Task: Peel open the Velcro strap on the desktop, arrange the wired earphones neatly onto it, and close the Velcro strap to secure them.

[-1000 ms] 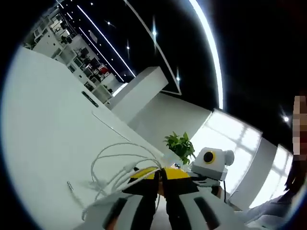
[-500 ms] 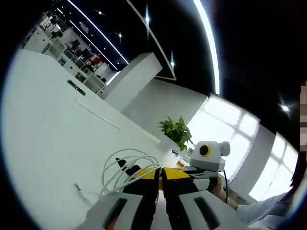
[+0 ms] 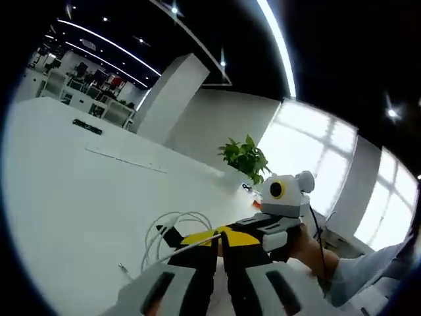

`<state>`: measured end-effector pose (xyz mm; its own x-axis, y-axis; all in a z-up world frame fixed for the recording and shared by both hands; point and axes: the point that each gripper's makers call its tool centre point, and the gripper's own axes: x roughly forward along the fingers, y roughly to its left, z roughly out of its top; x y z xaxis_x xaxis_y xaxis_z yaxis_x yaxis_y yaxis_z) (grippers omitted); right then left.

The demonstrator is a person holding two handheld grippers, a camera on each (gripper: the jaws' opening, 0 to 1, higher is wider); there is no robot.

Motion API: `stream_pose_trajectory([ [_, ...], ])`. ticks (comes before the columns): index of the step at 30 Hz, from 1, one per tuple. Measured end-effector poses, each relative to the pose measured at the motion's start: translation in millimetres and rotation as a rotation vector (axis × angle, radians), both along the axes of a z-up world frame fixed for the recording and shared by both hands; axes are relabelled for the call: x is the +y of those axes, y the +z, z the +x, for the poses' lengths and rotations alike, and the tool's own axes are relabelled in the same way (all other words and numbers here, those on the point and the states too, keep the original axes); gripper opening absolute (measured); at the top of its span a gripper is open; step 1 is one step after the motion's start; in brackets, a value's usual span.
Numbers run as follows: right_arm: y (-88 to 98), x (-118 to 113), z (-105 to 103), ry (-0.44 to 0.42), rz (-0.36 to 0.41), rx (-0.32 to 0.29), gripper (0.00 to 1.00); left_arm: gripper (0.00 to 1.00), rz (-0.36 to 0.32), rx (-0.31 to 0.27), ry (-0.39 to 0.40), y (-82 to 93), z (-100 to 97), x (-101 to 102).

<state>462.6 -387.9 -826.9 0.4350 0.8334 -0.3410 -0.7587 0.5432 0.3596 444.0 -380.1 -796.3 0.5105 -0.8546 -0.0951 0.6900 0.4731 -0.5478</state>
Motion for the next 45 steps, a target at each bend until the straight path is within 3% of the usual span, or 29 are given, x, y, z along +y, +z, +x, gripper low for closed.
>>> stream_pose_trajectory([
  [16,-11.1,-21.1,12.5,-0.072,0.037,0.073,0.08,0.07,0.101,-0.030,-0.041,-7.5,19.3,-5.9],
  [24,-20.1,-30.1,15.7,-0.118,0.060,0.137,0.08,0.07,0.074,-0.016,-0.043,-14.2,25.4,-3.2],
  [31,-23.7,-33.9,15.3,-0.132,0.059,0.153,0.08,0.07,0.119,-0.043,-0.030,-26.3,31.9,2.1],
  [38,-26.3,-36.0,11.6,-0.133,0.034,0.149,0.09,0.07,0.140,-0.009,-0.055,-42.0,28.9,-0.3],
  [45,-28.8,-40.1,8.2,-0.138,-0.021,0.116,0.10,0.07,0.153,-0.001,-0.047,-46.7,30.5,1.4],
])
